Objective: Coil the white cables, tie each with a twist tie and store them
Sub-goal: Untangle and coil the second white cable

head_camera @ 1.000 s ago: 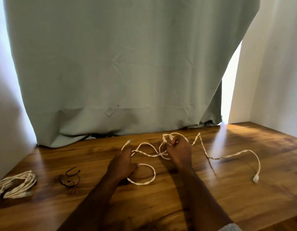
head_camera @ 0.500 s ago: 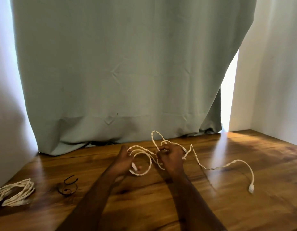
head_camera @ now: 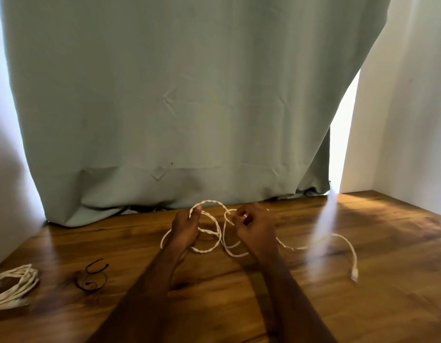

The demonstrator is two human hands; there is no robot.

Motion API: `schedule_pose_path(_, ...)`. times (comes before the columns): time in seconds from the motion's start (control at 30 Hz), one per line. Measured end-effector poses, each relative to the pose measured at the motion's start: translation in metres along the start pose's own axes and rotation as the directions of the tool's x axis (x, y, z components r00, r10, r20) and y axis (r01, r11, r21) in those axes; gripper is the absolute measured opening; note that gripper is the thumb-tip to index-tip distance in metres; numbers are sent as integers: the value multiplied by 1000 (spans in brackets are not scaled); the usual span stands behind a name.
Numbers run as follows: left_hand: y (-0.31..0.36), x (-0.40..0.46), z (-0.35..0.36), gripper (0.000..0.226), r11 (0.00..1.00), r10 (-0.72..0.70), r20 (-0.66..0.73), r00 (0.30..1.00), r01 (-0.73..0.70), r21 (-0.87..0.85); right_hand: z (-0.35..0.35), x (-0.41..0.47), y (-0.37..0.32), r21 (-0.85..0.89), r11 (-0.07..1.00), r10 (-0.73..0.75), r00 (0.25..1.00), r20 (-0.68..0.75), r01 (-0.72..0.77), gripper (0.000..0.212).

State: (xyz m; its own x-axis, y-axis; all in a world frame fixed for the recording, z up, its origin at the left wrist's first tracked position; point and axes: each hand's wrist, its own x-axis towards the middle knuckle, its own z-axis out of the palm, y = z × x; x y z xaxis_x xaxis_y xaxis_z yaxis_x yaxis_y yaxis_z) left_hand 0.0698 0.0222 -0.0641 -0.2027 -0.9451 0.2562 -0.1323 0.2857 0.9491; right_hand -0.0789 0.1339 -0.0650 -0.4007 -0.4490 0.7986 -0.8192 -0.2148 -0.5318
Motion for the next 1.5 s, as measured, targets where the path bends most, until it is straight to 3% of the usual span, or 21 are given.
schedule_pose_path(0.03,-1,0,0,42,1000,-12,3,1000,12,-22,-6,2,3,-29,999,15,999,-39,-16,18)
schedule_pose_path(0.07,-1,-1,-1,42,999,-20,3,1000,21,-47,-10,3,6,-74,995,64,998,21,-63,30)
schedule_pose_path(0.13,0,-2,-1,42,996,-35,-2,999,34,-85,-13,1,12,-219,960,229,939,255,-175,47)
schedule_pose_path(0.2,1,-1,-3,42,988,-58,-20,998,54,-144,-14,-1,15,-370,907,338,870,358,-200,42)
schedule_pose_path(0.27,-3,1,-5,42,977,-77,-37,996,68,-203,-16,0,15,-398,886,380,864,330,-238,33)
schedule_pose_path(0.37,-8,0,-6,43,972,-72,-9,997,69,-224,-17,2,6,-351,911,312,919,240,-218,37)
schedule_pose_path(0.43,-9,1,-6,44,978,-66,-1,998,65,-200,-16,12,-4,-333,934,190,968,167,-126,31)
schedule_pose_path(0.5,-9,3,-5,45,984,-61,-4,998,60,-165,-12,33,-10,-374,927,95,977,191,-16,30)
schedule_pose_path(0.57,-9,5,-4,45,986,-54,4,999,54,-157,-4,57,-11,-451,889,136,891,434,84,43)
schedule_pose_path(0.67,-10,6,-4,44,983,-53,6,999,53,-174,12,76,-7,-511,826,257,647,718,239,41)
schedule_pose_path(0.7,-11,7,-4,44,981,-55,-1,998,54,-184,16,80,-3,-503,827,265,614,743,252,31)
schedule_pose_path(0.77,-13,8,-5,44,977,-64,-29,998,57,-205,17,85,5,-422,884,217,619,754,203,17)
schedule_pose_path(0.83,-16,10,-7,44,971,-88,-66,994,70,-229,10,87,9,-219,976,175,639,749,-10,20)
schedule_pose_path(0.9,-16,11,-8,43,964,-101,-71,992,80,-256,4,88,15,-47,975,182,661,728,-216,29)
schedule_pose_path(1.0,-12,9,-7,43,959,-88,-47,995,72,-275,3,93,16,-141,967,247,648,721,-211,20)
schedule_pose_path(1.07,-8,8,-6,43,957,-63,-42,997,49,-287,9,96,13,-256,957,290,540,790,-138,15)
schedule_pose_path(1.17,-2,5,-5,44,962,1,-61,998,-17,-271,16,102,5,-308,905,403,357,843,-293,27)
schedule_pose_path(1.23,0,4,-4,45,968,42,-76,996,-60,-243,20,104,4,-281,896,385,288,877,-344,20)
schedule_pose_path(1.3,3,4,-3,45,969,63,-86,994,-81,-234,21,103,2,-251,915,350,312,883,-317,12)
schedule_pose_path(1.4,11,5,-2,45,958,60,-80,995,-80,-274,20,110,2,-241,928,347,428,834,-283,11)
schedule_pose_path(1.5,22,8,2,45,960,110,-53,992,-120,-251,16,120,-2,-270,920,374,438,817,-283,32)
